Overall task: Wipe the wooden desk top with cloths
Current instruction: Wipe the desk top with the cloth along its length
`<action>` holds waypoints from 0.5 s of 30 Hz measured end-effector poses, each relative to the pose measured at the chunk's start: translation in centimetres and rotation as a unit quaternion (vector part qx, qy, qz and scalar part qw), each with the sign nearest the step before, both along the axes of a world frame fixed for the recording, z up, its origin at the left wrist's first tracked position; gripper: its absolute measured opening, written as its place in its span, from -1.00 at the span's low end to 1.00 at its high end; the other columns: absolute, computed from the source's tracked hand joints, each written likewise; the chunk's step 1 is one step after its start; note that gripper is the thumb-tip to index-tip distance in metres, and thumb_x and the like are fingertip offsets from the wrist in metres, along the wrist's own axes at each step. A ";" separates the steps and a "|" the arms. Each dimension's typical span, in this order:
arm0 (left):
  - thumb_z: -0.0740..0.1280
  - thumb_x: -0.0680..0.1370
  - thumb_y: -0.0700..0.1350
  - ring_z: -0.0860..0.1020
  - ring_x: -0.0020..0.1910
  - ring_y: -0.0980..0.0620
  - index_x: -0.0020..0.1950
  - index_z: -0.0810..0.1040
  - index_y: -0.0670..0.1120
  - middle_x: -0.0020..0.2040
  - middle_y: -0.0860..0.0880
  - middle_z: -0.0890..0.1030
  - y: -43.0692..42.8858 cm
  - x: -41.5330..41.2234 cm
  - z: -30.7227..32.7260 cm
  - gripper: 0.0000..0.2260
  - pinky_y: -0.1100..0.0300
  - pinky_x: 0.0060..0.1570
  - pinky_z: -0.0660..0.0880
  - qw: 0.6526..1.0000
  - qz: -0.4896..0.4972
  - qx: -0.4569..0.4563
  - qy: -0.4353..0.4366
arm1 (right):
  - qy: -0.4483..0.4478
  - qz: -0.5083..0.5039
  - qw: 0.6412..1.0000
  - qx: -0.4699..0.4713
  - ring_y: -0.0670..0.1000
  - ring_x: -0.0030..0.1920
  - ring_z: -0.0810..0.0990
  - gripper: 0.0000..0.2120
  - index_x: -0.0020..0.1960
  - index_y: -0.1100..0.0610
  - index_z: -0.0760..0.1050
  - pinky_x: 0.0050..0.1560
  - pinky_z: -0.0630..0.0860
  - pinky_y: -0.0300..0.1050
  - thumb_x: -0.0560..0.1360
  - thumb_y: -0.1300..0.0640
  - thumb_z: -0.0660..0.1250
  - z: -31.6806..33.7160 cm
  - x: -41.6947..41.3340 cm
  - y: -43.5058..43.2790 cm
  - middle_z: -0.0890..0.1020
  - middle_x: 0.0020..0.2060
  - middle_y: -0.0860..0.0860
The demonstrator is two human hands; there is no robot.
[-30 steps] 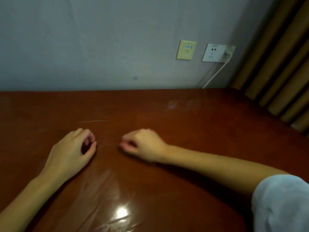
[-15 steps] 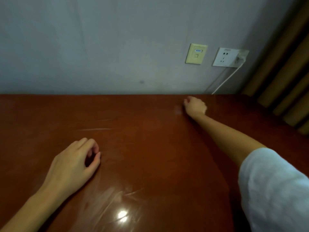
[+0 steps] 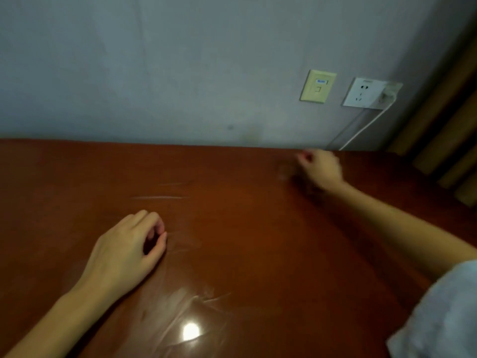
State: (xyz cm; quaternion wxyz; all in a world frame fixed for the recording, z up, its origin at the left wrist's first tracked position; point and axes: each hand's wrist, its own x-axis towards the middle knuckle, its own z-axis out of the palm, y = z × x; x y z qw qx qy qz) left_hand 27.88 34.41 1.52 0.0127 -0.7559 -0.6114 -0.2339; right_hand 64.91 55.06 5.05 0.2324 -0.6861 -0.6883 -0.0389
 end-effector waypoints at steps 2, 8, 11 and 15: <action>0.09 0.45 0.11 0.38 -0.33 0.15 -0.19 0.36 0.10 -0.32 0.15 0.35 0.1 0.0 -0.1 -0.87 0.42 -0.45 0.17 1.000 0.004 0.000 0.002 | 0.021 -0.161 0.986 -0.031 0.27 0.08 0.58 -0.68 0.13 0.15 0.56 0.02 0.49 0.04 0.57 -0.04 0.21 -1.0 5.9 2.9 0.61 0.09 0.25; 0.12 0.46 0.08 0.38 -0.31 0.14 -0.18 0.37 0.08 -0.31 0.13 0.34 0.3 -0.1 -0.5 -0.88 0.41 -0.43 0.15 1.000 0.006 0.013 -0.002 | 0.041 -0.183 0.981 -0.052 0.33 0.17 0.52 -0.63 0.17 0.24 0.53 0.15 0.46 0.10 0.59 -0.02 0.16 -2.0 0.3 5.8 0.55 0.16 0.31; 0.12 0.47 0.08 0.38 -0.29 0.13 -0.18 0.37 0.07 -0.29 0.14 0.34 0.3 -0.2 -0.7 -0.88 0.33 -0.38 0.21 1.000 0.006 0.024 -0.005 | 0.024 -0.046 0.997 -0.064 0.28 0.12 0.56 -0.64 0.13 0.15 0.57 0.08 0.49 0.04 0.58 -0.08 0.17 -1.8 -9.2 5.2 0.60 0.11 0.25; 0.08 0.47 0.12 0.42 -0.26 0.10 -0.16 0.38 0.08 -0.27 0.13 0.37 -0.8 -1.9 0.2 -0.83 0.38 -0.41 0.20 0.999 -0.002 0.024 0.027 | -0.056 0.191 0.978 -0.059 0.22 0.02 0.61 -0.69 0.07 0.04 0.56 -0.08 0.51 -0.03 0.56 -0.13 0.17 -2.1 -21.0 -3.7 0.66 -0.01 0.14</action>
